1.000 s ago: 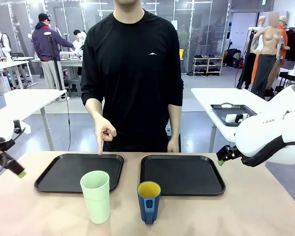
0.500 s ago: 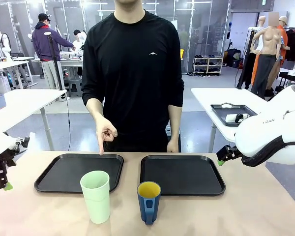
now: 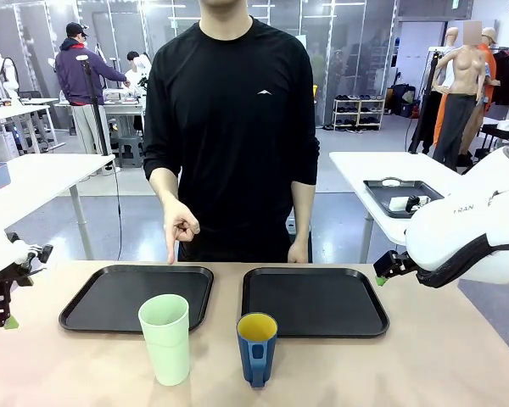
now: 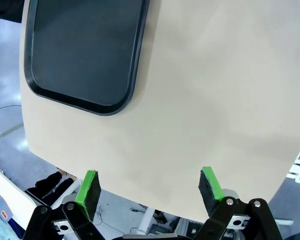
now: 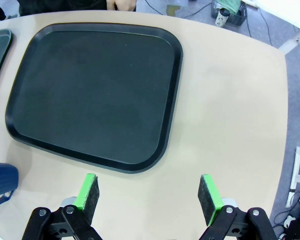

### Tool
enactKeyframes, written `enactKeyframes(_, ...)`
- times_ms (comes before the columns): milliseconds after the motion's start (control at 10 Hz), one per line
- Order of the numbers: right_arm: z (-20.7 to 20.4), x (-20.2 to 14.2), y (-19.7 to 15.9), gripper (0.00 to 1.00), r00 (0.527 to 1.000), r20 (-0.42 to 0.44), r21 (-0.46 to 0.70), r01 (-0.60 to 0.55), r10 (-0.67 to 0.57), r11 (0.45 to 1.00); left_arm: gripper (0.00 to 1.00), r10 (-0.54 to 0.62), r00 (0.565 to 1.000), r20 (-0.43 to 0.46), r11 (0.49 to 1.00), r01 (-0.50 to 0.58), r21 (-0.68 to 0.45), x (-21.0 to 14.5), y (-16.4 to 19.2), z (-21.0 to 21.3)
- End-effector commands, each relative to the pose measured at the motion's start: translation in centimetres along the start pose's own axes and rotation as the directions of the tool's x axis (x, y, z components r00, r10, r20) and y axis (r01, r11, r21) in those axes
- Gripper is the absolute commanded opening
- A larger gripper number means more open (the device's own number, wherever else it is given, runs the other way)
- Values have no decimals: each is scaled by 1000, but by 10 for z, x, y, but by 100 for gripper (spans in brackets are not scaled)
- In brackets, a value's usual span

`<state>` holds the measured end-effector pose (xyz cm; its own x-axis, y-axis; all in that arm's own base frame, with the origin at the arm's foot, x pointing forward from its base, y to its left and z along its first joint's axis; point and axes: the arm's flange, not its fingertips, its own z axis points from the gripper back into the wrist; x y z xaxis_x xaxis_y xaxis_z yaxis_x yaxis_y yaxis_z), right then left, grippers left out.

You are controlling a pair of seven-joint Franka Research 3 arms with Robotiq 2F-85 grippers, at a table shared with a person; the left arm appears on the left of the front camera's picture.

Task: Sort and store the cups by type.
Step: Pick up the Reusable plastic cup.

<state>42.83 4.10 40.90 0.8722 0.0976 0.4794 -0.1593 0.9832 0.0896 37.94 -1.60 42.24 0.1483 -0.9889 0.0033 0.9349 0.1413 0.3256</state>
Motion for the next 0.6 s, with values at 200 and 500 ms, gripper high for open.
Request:
enactKeyframes(200, -1, -1, 0, 100, 1000, -2, 5, 2, -2, 1000, 100, 2, 1000, 0, 1000, -2, 0, -1, 0, 0)
enactKeyframes(500, -1, -1, 0, 100, 1000, -2, 5, 2, -2, 1000, 100, -76, 980, 182, 989, 96, -108, 18, -13, -37)
